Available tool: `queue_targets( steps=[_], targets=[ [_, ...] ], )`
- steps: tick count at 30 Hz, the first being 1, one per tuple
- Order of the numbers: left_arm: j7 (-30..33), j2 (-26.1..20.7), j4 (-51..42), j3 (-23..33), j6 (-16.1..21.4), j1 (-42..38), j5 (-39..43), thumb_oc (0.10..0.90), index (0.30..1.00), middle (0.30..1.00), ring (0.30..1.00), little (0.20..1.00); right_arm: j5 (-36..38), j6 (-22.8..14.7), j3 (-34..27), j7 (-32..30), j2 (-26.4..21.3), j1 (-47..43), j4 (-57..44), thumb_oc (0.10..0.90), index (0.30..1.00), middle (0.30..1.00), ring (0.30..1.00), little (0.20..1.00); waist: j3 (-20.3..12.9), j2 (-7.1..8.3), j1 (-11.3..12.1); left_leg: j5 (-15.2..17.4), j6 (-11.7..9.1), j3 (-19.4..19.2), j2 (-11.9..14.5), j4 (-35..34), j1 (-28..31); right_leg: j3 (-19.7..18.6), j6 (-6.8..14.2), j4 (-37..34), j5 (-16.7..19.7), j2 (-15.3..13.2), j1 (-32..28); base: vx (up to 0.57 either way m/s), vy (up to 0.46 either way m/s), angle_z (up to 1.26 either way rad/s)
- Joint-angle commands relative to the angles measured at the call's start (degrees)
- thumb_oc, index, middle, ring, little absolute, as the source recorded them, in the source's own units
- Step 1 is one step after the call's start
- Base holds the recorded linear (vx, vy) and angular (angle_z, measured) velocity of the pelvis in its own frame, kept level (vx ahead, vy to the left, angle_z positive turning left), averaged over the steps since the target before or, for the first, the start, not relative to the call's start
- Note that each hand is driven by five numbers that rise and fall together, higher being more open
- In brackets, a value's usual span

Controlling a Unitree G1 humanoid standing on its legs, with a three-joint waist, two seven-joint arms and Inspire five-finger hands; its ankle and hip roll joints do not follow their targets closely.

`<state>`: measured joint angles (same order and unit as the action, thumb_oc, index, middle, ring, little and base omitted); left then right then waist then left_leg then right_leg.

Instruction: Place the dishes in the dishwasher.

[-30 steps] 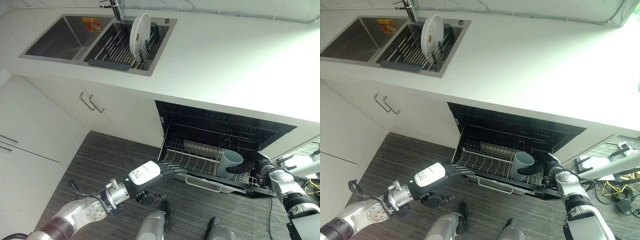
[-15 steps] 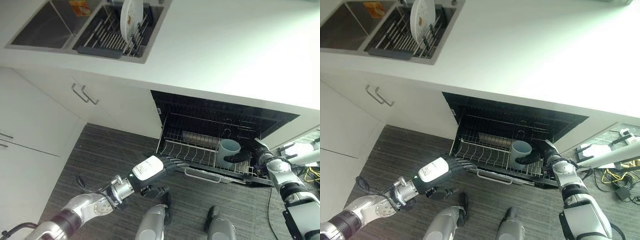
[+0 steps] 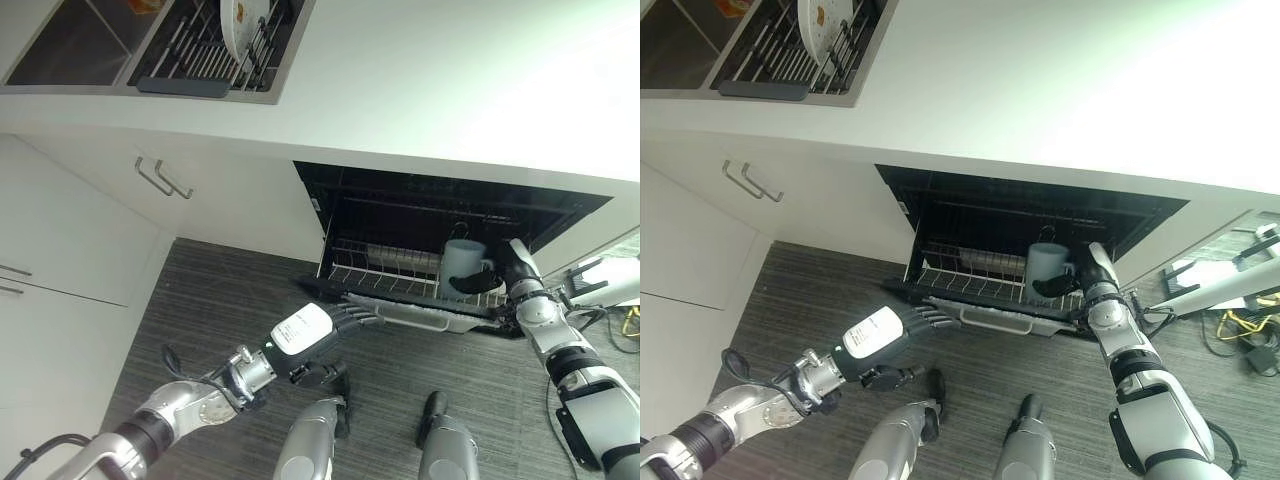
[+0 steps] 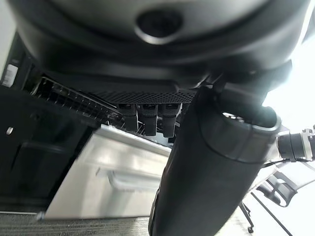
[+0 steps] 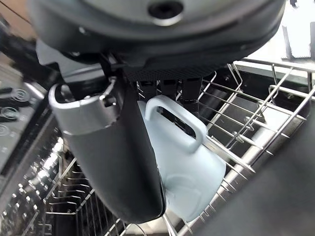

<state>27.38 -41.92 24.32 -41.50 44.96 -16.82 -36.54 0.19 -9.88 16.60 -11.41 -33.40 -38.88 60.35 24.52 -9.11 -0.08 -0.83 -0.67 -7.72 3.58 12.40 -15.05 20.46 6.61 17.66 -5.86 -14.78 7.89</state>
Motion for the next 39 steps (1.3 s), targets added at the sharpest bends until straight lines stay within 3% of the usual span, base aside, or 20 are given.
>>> queue_targets(
  steps=[1, 9, 14, 20, 22, 23, 27, 33, 39],
  targets=[
    [5.59, 0.68, -3.81, 0.80, 2.68, 0.35, -0.14, 0.800, 0.900, 0.900, 0.900, 0.900, -3.33, 4.05, -0.46, -4.79, -4.56, -1.34, 4.09, 0.800, 0.900, 0.900, 0.900, 0.900, -1.35, 0.82, 0.40, 8.00, -3.26, -3.35, 4.24, 4.79, 1.82, -3.67, 1.22, -0.47, -2.61, 1.51, 1.93, -0.03, 0.020, 0.00],
    [9.31, 1.95, -2.92, -1.04, 1.66, 1.20, -3.14, 0.800, 0.900, 0.900, 0.900, 0.900, 2.11, 7.31, -0.90, -6.74, -3.88, -1.92, 6.69, 0.800, 0.900, 0.900, 0.900, 0.900, -1.00, 0.43, 0.32, 8.10, -3.12, -3.66, 4.34, 4.79, 1.63, -3.59, 1.08, -0.47, -2.67, 1.45, 2.22, 0.00, 0.000, 0.00],
    [10.69, 2.77, -3.44, -1.62, 0.38, 1.74, -3.94, 0.800, 0.900, 0.900, 0.900, 0.900, 9.73, 8.55, -4.29, -3.01, -1.92, -0.83, 7.82, 0.800, 0.900, 0.900, 0.900, 0.900, -1.05, 0.08, 0.11, 8.39, -2.99, -3.95, 4.20, 4.79, 1.87, -3.72, 0.98, -0.47, -2.79, 1.35, 2.20, 0.00, 0.007, 0.00],
    [11.43, 3.76, -2.92, -2.24, -0.13, 1.91, -4.35, 0.800, 0.900, 0.900, 0.900, 0.900, 10.42, 10.98, -4.51, -1.38, 0.54, -0.14, 8.35, 0.800, 0.900, 0.900, 0.900, 0.900, -0.98, -0.24, -0.15, 8.42, -2.84, -4.38, 4.20, 4.79, 2.07, -3.78, 0.84, -0.47, -2.70, 1.10, 2.21, 0.00, 0.012, 0.00],
    [11.45, 3.87, -3.02, -2.43, -0.42, 1.95, -4.13, 0.800, 0.900, 0.900, 0.900, 0.900, 7.71, 10.41, -4.31, -3.76, 0.92, -0.20, 8.28, 0.800, 0.900, 0.900, 0.900, 0.900, -0.99, -0.33, -0.18, 8.45, -2.81, -4.41, 4.18, 4.79, 2.13, -3.80, 0.82, -0.47, -2.76, 1.07, 2.12, 0.00, 0.000, 0.00],
    [11.81, 3.90, -2.92, -2.64, -0.48, 1.97, -4.18, 0.800, 0.900, 0.900, 0.900, 0.900, 2.89, 9.93, -3.67, -6.66, 0.72, -0.59, 8.03, 0.800, 0.900, 0.900, 0.900, 0.900, -1.01, -0.43, -0.17, 8.48, -2.77, -4.44, 4.10, 4.79, 2.06, -3.79, 0.86, -0.47, -2.74, 1.02, 2.20, 0.00, 0.000, 0.00],
    [13.04, 3.58, -2.73, -3.05, -0.16, 2.35, -4.94, 0.800, 0.900, 0.900, 0.900, 0.900, -3.43, 13.12, -1.46, -7.02, -0.05, -1.33, 7.43, 0.800, 0.900, 0.900, 0.900, 0.900, -0.94, -0.45, -0.07, 8.48, -2.72, -4.41, 3.95, 4.79, 1.85, -3.73, 0.90, -0.47, -2.62, 1.00, 2.40, 0.00, 0.000, 0.00],
    [14.31, 3.35, -2.98, -4.05, -0.46, 2.76, -6.18, 0.800, 0.900, 0.900, 0.900, 0.900, -17.91, 14.31, 3.16, -12.47, -0.66, -1.87, 7.73, 0.800, 0.900, 0.900, 0.900, 0.900, -0.84, -0.25, 0.36, 8.47, -2.47, -4.27, 4.04, 4.79, 1.81, -3.46, 0.99, -0.47, -2.43, 0.84, 2.35, 0.00, 0.000, 0.00],
    [17.64, 3.03, -1.77, -5.26, -0.45, 2.97, -8.60, 0.800, 0.900, 0.900, 0.900, 0.900, -25.74, 16.19, 8.59, -18.18, -1.21, -3.17, 7.18, 0.800, 0.900, 0.900, 0.900, 0.900, -0.72, 0.14, 0.77, 8.60, -2.22, -4.07, 4.01, 4.79, 1.35, -3.39, 1.27, -0.47, -2.34, 0.85, 2.68, -0.03, -0.017, 0.00]
  ],
)
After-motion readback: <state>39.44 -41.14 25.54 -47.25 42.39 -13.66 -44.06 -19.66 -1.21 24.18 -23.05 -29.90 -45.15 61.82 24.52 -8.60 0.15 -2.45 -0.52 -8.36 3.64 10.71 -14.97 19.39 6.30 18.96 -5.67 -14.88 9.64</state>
